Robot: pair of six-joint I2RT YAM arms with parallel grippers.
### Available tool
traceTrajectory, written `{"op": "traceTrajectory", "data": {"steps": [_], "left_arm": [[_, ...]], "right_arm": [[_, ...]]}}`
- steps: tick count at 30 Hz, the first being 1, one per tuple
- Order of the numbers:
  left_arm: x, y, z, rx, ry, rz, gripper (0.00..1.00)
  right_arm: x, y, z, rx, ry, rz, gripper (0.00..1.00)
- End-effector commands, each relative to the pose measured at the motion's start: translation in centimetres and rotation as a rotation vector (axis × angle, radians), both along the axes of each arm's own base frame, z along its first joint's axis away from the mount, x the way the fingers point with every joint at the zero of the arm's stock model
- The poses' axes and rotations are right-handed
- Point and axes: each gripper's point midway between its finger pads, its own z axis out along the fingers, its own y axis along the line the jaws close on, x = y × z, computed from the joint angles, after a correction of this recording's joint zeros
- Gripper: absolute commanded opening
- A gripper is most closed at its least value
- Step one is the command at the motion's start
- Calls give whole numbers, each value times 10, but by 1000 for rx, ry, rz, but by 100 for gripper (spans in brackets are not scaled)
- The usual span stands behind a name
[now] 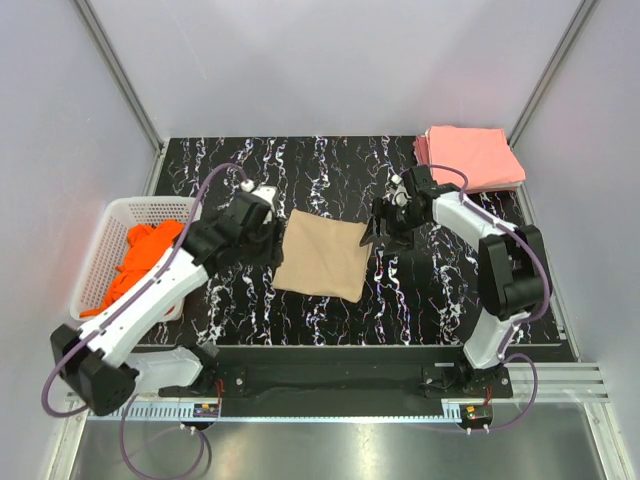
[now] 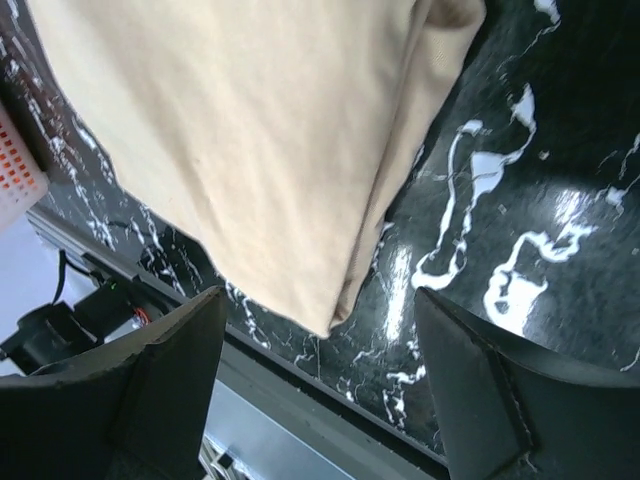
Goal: Fold and stack the t-shirts
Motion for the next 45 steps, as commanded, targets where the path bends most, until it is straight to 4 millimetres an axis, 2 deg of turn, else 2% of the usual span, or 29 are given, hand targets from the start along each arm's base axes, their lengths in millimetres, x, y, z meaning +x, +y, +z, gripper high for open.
{"op": "traceTrajectory", "data": {"steps": [1, 3, 4, 6, 13, 18, 21, 22, 25, 27, 28, 31, 32, 33, 37, 45], "left_arm": [[-8, 37, -1, 74, -65, 59, 52], [-11, 49, 4, 68, -115, 90, 54], [-13, 55, -3, 76, -115, 103, 55], [-15, 64, 1, 73, -156, 129, 56], [-22, 89, 5, 81, -246, 206, 58], [-22, 95, 12, 62, -304, 231, 61], [-22, 96, 11, 63, -305, 237, 61], [-22, 96, 11, 62, -306, 240, 61], [-22, 97, 12, 62, -311, 243, 61], [-22, 98, 13, 58, -318, 249, 61], [-23, 98, 13, 58, -318, 249, 61], [-23, 98, 12, 56, -320, 251, 61], [-22, 98, 13, 54, -322, 250, 61], [-22, 98, 13, 55, -321, 247, 61], [-23, 98, 14, 48, -325, 250, 61], [-25, 98, 18, 26, -345, 246, 61]], "right_arm": [[29, -1, 4, -4, -67, -11, 81], [37, -1, -6, -1, -59, -24, 80], [40, 1, -10, 3, -51, -31, 80], [47, 2, -21, 6, -42, -42, 79], [63, 0, -61, -27, -27, -78, 72], [67, -3, -90, -46, -19, -90, 66], [66, 1, -100, -19, -11, -99, 61], [70, 5, -99, 7, -28, -102, 60], [66, 7, -104, 25, -26, -103, 54], [67, 10, -102, 39, -34, -92, 48], [67, 11, -101, 47, -41, -81, 37], [66, 14, -98, 77, -51, -52, 20], [65, 17, -93, 94, -59, -42, 6], [65, 18, -91, 98, -66, -31, 0], [68, 12, -67, 93, -129, -31, 0], [85, -45, 5, -153, -319, -63, 0]]}}
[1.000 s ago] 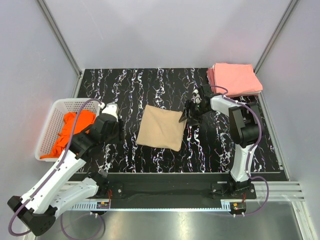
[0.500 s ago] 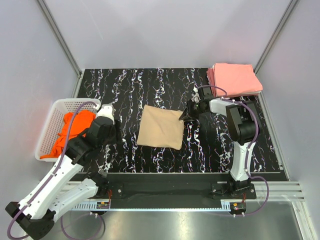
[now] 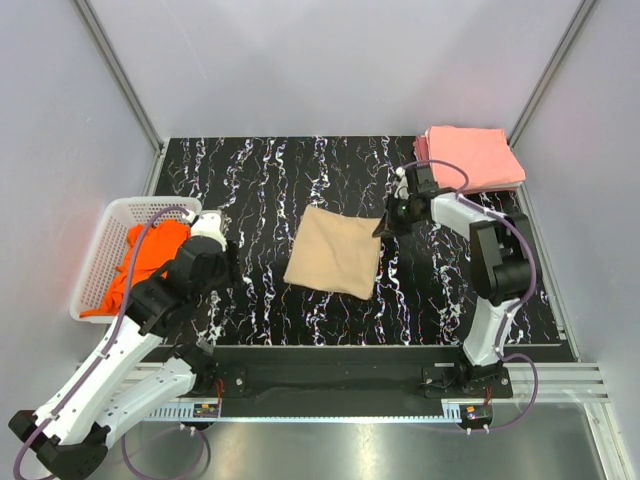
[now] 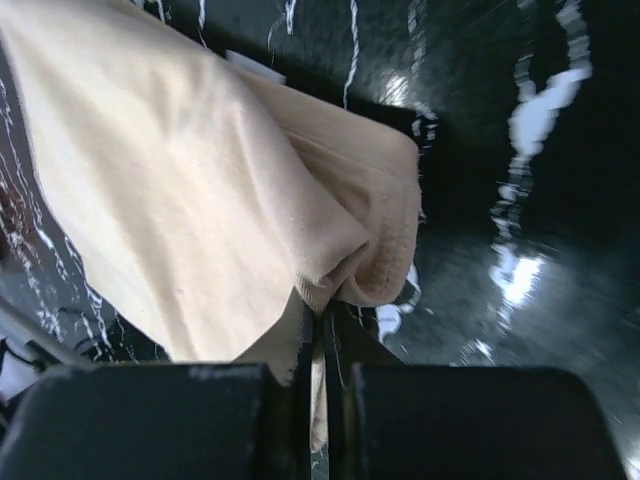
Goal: Fold and stack the t-shirts
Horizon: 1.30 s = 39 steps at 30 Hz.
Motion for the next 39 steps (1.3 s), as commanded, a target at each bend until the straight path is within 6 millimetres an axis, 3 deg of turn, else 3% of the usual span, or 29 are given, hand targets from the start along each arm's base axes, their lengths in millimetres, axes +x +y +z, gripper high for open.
{"op": "traceTrajectory", "data": {"steps": [1, 5, 8, 19, 29, 39], "left_arm": [[7, 1, 11, -20, -56, 18, 61], [7, -1, 11, -27, -59, 14, 61], [7, -2, 10, -26, -55, 7, 61], [8, -5, 8, -28, -47, -8, 61], [8, -7, 6, -27, -39, -19, 61], [8, -9, 5, -28, -35, -22, 60]], "right_arm": [[22, -38, 58, -159, -181, -22, 0], [33, -78, 96, -321, -277, -104, 0], [44, -98, 127, -390, -367, -145, 0], [83, -151, 223, -532, -614, -216, 0], [94, -170, 301, -586, -809, -197, 0], [104, -179, 350, -608, -928, -200, 0]]}}
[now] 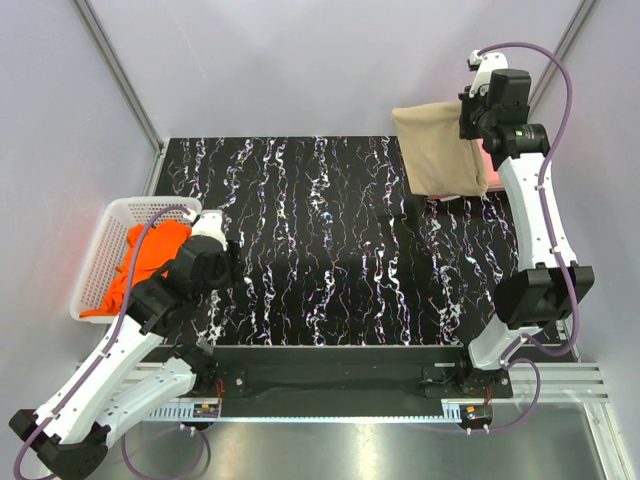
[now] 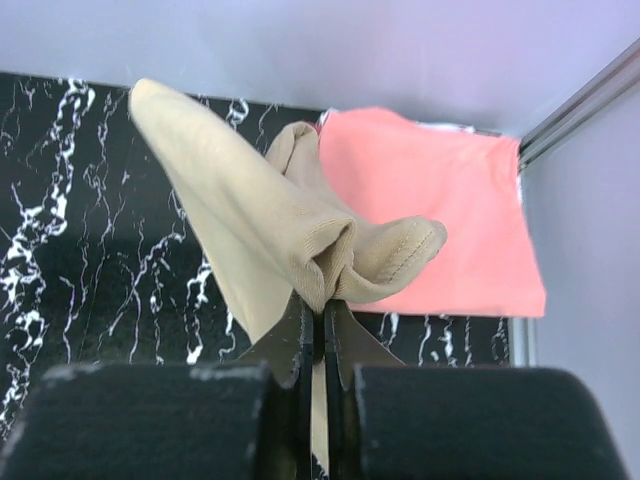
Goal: Fold and stack the t-shirts
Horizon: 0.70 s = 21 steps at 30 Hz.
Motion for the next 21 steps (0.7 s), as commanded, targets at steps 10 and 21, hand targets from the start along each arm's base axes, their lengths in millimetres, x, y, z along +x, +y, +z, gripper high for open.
{"op": "traceTrajectory", "data": {"steps": [10, 21], "left_arm": [[8, -7, 1, -12, -19, -18, 60], [9, -7, -3, -1, -1, -14, 60]], "right_arm": [[21, -15, 46, -35, -129, 24, 0], [53, -42, 29, 7, -111, -6, 0]]}}
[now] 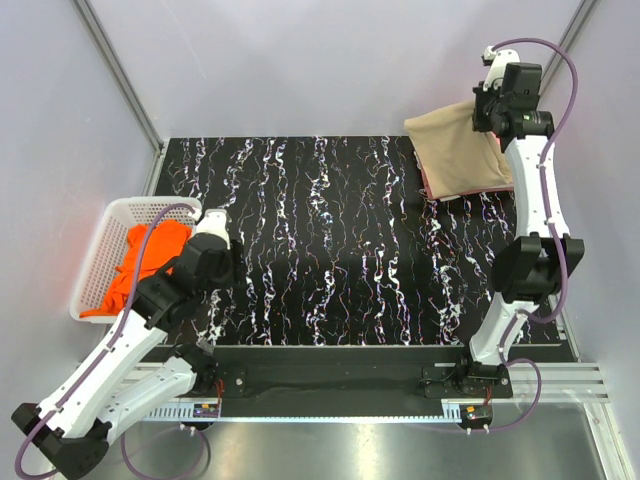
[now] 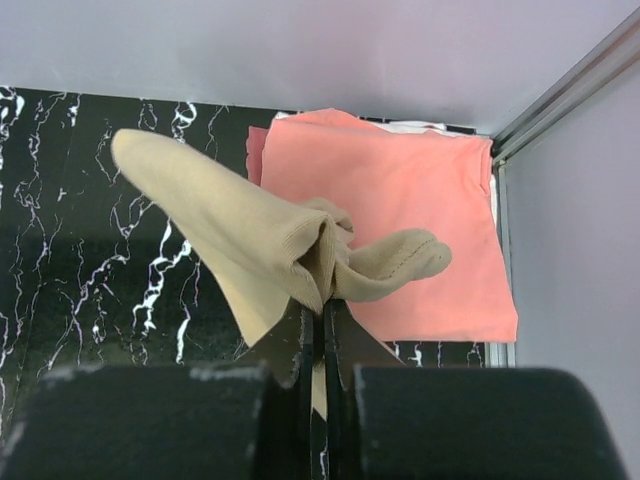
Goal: Fold and stack the t-shirts
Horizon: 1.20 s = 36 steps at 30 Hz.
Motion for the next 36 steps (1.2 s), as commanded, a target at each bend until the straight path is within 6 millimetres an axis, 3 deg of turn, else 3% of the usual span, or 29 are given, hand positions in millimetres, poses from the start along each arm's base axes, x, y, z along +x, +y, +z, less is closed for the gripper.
{"op": "traceTrajectory", "data": {"steps": [1, 3, 6, 14, 15, 17, 18, 20, 21, 22, 24, 26, 27, 29, 35, 36], "left_arm": [[8, -5, 3, -15, -30, -8, 60], [7, -5, 2, -11, -23, -10, 60], [8, -5, 0, -8, -19, -6, 60], [10, -7, -5, 6, 4, -9, 60], [10, -6, -6, 7, 5, -7, 60], [10, -6, -7, 10, 9, -7, 60], [10, -7, -7, 8, 9, -8, 60], [10, -6, -7, 11, 10, -3, 60], [10, -7, -9, 13, 15, -7, 60], [10, -6, -9, 16, 16, -3, 60], [11, -6, -10, 19, 21, -2, 60], [12, -7, -11, 21, 23, 0, 60], [12, -7, -11, 24, 26, -2, 60], [12, -7, -13, 27, 30, 0, 60], [13, -6, -15, 37, 39, 7, 60], [13, -6, -17, 38, 43, 8, 60]], "right_arm": [[16, -1, 44, 12, -134, 21, 0], [22, -3, 49, 14, -151, 21, 0], [33, -11, 42, 16, -145, 12, 0], [58, -47, 9, 41, -106, -57, 0], [64, -50, -2, 44, -91, -60, 0], [71, -57, -3, 46, -97, -77, 0], [78, -61, -16, 52, -83, -85, 0], [84, -67, -14, 70, -99, -103, 0], [91, -72, -26, 82, -84, -112, 0], [94, -75, -21, 87, -104, -116, 0], [104, -82, -37, 110, -94, -144, 0], [111, -87, -34, 122, -118, -158, 0], [117, -90, -49, 129, -102, -166, 0], [122, -97, -51, 142, -114, -191, 0], [138, -128, -87, 208, -124, -302, 0], [140, -135, -100, 215, -110, -329, 0]]}}
